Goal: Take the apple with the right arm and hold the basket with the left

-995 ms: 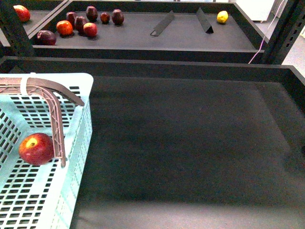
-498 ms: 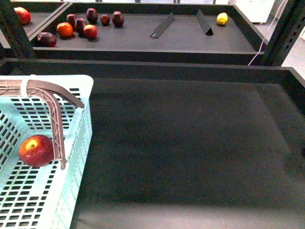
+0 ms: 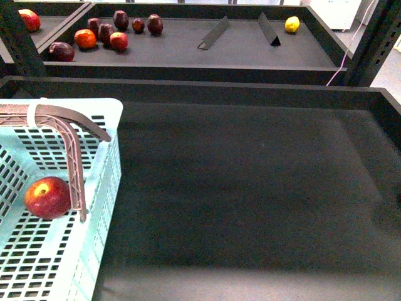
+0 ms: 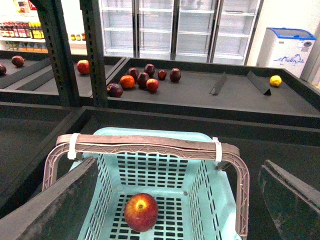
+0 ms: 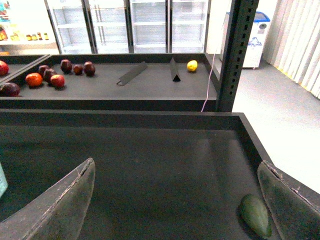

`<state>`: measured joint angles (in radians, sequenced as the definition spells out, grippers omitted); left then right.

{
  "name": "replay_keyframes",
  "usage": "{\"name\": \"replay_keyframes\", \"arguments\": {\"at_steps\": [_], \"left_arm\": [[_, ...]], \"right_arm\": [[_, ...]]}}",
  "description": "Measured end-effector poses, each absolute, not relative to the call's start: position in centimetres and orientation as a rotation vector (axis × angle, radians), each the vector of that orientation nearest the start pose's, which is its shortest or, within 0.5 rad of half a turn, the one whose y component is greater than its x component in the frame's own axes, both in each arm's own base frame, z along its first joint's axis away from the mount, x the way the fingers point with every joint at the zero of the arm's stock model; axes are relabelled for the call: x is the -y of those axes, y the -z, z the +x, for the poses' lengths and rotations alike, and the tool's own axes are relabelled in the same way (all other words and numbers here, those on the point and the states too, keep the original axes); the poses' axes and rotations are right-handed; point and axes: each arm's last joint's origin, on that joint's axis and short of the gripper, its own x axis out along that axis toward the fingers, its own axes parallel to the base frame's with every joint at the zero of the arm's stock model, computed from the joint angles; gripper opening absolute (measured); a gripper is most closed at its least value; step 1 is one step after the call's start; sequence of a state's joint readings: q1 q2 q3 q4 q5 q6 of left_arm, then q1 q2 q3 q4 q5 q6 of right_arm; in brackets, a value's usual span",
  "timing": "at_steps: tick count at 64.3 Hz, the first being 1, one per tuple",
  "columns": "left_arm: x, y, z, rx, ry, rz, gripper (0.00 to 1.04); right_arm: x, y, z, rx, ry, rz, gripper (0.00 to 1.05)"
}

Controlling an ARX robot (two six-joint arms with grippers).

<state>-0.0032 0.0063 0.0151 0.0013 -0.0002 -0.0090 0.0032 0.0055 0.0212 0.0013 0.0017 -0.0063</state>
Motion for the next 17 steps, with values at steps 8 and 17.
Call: {"name": "replay_keyframes", "arguments": {"at_steps": [8, 17], "left_arm": [[0.03, -16.83, 9.72, 0.010, 0.003, -0.009, 0.98], [0.04, -16.83, 9.72, 0.010, 0.004, -0.009, 0.98]], "right_arm": [[-0.03, -17.04, 9.67, 0.017, -0.001, -0.006, 0.96], [-0.03, -17.03, 9.67, 0.017, -0.001, -0.006, 0.96]]}}
